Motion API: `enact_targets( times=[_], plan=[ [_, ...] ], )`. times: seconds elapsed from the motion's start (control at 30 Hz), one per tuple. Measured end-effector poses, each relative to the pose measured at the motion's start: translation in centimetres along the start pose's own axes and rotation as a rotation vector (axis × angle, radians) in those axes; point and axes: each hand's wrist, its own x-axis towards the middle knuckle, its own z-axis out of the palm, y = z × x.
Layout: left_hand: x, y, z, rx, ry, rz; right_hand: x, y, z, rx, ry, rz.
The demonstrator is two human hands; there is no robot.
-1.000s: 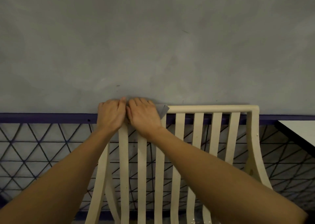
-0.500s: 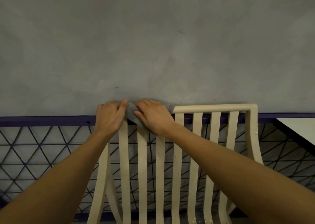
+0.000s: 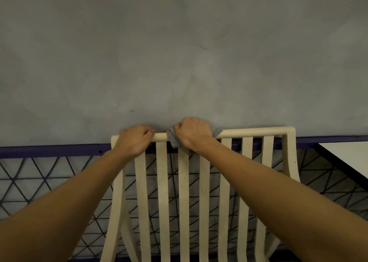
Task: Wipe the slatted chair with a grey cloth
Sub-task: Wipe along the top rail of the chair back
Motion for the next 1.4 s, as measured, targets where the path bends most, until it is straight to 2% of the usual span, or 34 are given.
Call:
enact_targets(
  times=[0.1,0.3,0.47,0.57,0.77,0.9,1.13,1.4],
  plan=[
    [1.3,3.5,1.3,-0.096,-0.055,0.042,-0.1,0.5,0.4,-0.025,0.071,-0.056],
    [1.0,4.9,3.5,-0.047,0.157,0.025,-1.4,2.6,0.9,0.160,0.183,-0.147],
    [0.8,5.3,3.4,-0.036,0.163,0.023,-2.2,2.3,0.8,0.301,0.191,-0.141],
    [0.5,5.5,3.4,-0.056,0.180,0.066,-2.7,1.8,0.8,0.238,0.202,-0.143],
    [0.7,5.0,3.7,-0.143,0.128,0.016,-2.5,2.0,0.6,0.144,0.158,-0.129],
    [0.8,5.1,3.6,-0.120,0.106,0.021,-2.9,3.4,0.5,0.115,0.181,-0.125],
    [0.6,5.0,4.1,-0.086,0.169,0.052,-3.7,5.9,0.0,0.070,0.192,-0.058],
    [0.4,4.7,5.0,-0.063,0.239,0.078,-4.5,8.9,0.5,0.087,0.254,-0.069]
  ],
)
